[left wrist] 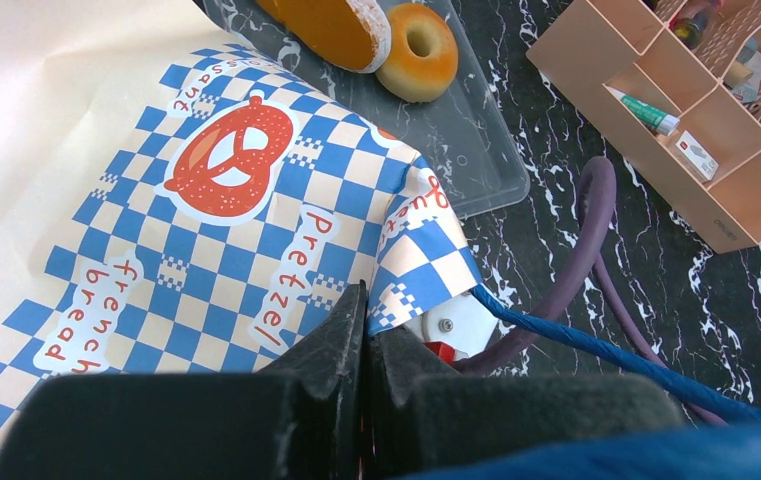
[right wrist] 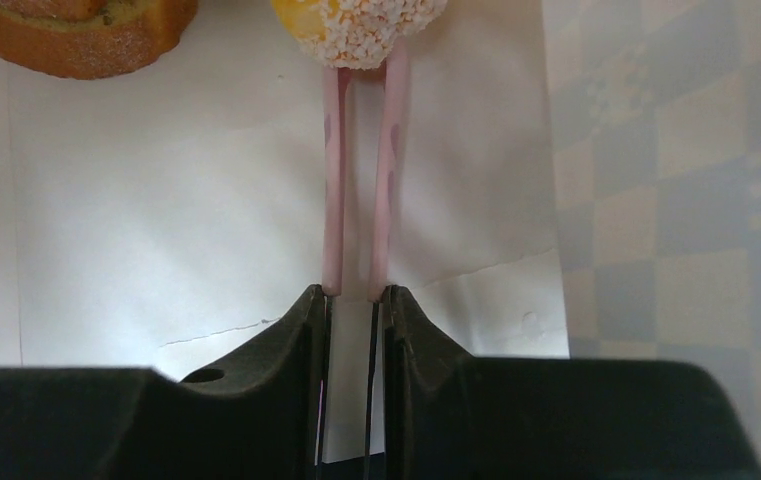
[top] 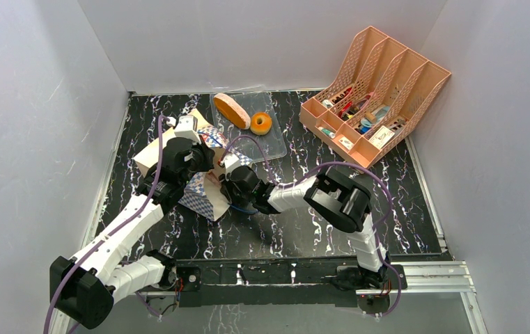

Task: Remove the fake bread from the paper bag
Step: Take out the fake bread from the paper bag.

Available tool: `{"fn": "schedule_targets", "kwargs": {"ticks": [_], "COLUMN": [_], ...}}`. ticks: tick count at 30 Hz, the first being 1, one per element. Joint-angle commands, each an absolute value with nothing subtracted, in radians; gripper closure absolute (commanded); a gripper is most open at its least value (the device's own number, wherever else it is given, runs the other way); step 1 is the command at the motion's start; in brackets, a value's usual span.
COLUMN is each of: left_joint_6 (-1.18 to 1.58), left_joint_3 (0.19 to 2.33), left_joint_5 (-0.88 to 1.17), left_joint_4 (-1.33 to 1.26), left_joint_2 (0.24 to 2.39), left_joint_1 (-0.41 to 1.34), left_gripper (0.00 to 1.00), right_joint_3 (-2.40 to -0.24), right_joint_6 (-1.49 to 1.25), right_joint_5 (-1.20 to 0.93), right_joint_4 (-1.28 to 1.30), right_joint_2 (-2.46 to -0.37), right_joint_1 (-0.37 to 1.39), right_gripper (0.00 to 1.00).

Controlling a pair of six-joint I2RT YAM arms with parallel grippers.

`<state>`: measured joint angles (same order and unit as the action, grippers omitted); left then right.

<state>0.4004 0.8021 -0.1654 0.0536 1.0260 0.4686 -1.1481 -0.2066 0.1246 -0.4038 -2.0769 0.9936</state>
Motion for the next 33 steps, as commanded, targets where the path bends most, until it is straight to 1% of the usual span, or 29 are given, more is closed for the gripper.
{"fn": "schedule_targets", "kwargs": {"ticks": [1,3,12,19,29,33], "left_joint_6": [0.402,0.403,0.429,0.436,0.432,0.433], "left_joint_3": [0.804,0.803,0.817,0.832,0.845,0.867], "left_joint_5": [-0.137,-0.150,-0.270,-0.323,-0.374,-0.418], "left_joint_4": [0.059,0.064,0.107,0.120,0.127,0.142], "left_joint_2": [1.018,1.016,1.007,1.014,1.014,1.014], "left_joint_1": [0.473,0.472,0.472,0.472,0.472,0.472], "left_gripper": [1.00,1.00,1.00,1.00,1.00,1.00], "right_joint_3": [-1.127,-1.112,-1.053,-1.018,-0.997,-0.962], "right_joint_6": [-0.223,-0.225,-0.231,-0.237,-0.240,-0.244], "right_joint_5": [0.082,0.081,0.081,0.092,0.116,0.145], "right_joint_4": [-0.457,-0.468,-0.482,-0.468,-0.386,-0.354], "right_joint_2": [-2.081,-2.068,-1.945,-1.867,-1.749,-1.656], "right_joint_1": [0.996,0.996,0.996,1.001,1.020,1.030], "right_gripper": [0.97,1.00,1.00,1.00,1.00,1.00]}}
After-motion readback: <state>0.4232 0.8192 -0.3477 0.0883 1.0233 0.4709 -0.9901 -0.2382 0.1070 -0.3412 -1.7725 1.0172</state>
